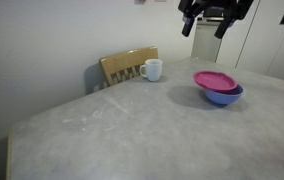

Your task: Pick up the pink plate and put it on the table

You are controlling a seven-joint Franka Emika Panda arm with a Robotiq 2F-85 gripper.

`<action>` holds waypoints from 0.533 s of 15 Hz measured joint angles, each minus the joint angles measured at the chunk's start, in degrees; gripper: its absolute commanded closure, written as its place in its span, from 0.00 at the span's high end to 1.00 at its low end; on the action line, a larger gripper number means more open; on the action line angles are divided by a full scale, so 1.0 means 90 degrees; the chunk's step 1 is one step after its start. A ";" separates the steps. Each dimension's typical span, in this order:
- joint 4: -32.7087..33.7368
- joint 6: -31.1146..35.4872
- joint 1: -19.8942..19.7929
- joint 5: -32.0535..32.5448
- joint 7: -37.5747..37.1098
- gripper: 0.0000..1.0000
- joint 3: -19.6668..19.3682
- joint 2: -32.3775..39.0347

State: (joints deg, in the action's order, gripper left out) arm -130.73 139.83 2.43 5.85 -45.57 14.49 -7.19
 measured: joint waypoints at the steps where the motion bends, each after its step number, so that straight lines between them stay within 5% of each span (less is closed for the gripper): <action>1: -0.0001 -0.0010 0.0011 0.0197 0.0003 1.00 -0.0015 0.0017; 8: -0.0051 -0.0141 0.0014 0.0923 0.0018 1.00 -0.0372 0.0486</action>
State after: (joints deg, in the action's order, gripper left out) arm -131.19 138.56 2.55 14.16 -45.41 11.14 -2.82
